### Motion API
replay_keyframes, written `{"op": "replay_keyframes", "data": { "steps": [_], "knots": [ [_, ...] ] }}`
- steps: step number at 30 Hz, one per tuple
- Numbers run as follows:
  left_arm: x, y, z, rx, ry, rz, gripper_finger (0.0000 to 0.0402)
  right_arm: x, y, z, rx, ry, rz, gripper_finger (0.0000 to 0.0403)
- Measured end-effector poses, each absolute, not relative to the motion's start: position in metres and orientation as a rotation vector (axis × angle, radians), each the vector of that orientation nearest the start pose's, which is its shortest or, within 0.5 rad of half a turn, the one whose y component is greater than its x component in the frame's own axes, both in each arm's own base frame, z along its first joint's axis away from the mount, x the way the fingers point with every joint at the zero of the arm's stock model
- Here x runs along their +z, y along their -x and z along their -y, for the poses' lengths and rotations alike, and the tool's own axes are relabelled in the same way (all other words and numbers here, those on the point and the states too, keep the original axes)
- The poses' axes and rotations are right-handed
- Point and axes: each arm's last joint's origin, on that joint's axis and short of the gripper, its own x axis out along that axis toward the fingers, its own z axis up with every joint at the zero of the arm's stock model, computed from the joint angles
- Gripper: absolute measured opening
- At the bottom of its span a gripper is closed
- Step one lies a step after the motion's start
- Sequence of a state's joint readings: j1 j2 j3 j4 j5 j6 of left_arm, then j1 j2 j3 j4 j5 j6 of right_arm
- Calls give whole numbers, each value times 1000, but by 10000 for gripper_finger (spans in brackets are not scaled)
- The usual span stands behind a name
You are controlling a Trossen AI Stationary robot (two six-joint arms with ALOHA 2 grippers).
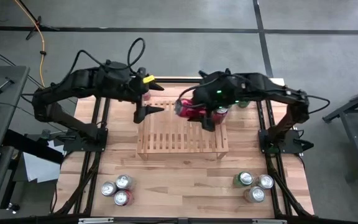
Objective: Place canned beverage on shelf
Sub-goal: Put the top left red soda can on the shelf
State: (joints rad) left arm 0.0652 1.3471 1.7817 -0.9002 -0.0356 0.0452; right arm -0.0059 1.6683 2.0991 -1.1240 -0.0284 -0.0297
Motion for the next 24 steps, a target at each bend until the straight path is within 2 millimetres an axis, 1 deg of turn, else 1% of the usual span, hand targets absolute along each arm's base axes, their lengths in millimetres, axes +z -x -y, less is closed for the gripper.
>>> {"op": "replay_keyframes", "data": {
  "steps": [3,6,9,12,14,17,20,24],
  "knots": [
    [457,-241,-19,111,28,-406,356,469,-298,2,-12,27,-656,282],
    [435,-241,-18,114,102,-259,355,468,-285,3,-50,1,-564,282],
    [414,-246,-17,107,181,-89,355,451,-273,3,-74,-59,-456,282],
    [402,-255,-15,100,208,98,355,432,-272,3,-82,-131,-256,282],
    [399,-264,-14,86,207,200,355,423,-274,3,-72,-170,-119,282],
    [393,-280,-14,83,186,237,355,411,-278,3,-69,-194,4,282],
    [394,-293,-15,82,153,257,355,405,-283,4,-70,-204,65,282],
    [398,-307,-15,47,133,254,355,402,-288,4,-71,-203,59,282]
  ]
}}
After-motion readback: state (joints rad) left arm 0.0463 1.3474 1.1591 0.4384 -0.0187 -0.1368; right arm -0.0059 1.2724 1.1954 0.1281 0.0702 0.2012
